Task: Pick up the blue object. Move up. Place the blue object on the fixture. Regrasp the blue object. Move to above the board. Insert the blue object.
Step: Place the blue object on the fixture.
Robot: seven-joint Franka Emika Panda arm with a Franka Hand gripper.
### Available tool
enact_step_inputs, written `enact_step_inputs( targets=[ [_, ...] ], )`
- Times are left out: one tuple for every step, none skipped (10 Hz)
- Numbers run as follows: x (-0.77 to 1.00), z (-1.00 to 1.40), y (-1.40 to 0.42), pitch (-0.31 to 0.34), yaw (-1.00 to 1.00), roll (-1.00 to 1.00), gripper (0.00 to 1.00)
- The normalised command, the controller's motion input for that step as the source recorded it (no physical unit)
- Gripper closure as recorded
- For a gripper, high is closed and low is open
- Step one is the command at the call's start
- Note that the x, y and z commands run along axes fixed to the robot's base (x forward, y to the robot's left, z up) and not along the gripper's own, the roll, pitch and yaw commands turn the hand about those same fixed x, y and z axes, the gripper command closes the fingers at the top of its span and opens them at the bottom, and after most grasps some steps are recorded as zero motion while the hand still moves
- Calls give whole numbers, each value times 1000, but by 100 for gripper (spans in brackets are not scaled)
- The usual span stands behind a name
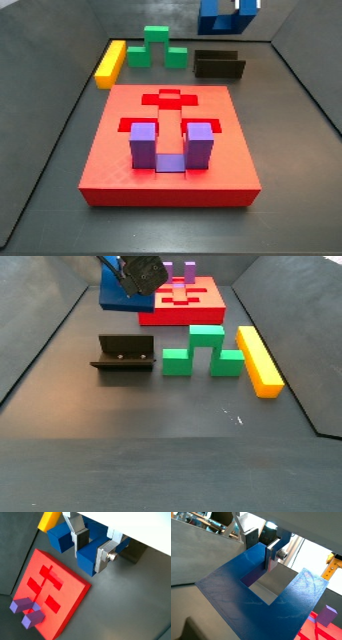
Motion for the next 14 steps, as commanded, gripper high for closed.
enact_step_inputs(
  targets=[
    [840,-209,471,466,0,14,100],
    [934,-346,489,354,0,0,100],
    [909,-477,497,169,0,-83,100],
    [794,-457,511,23,51,-237,100],
    [614,-406,429,0,163,-311,100],
    [597,-257,309,0,97,-277,100],
    [700,-103,86,0,0,-271,100],
    [737,-94,0,0,0,-257,100],
    [586,-117,0,0,-6,-303,100],
    [397,-109,-17,0,-140,-154,100],
    [466,-111,0,0,-323,-114,100],
    [586,-111,57,0,-583,-151,100],
    [520,-166,109,0,-677,-149,100],
    [366,-146,100,-9,-629,-274,100]
  ],
)
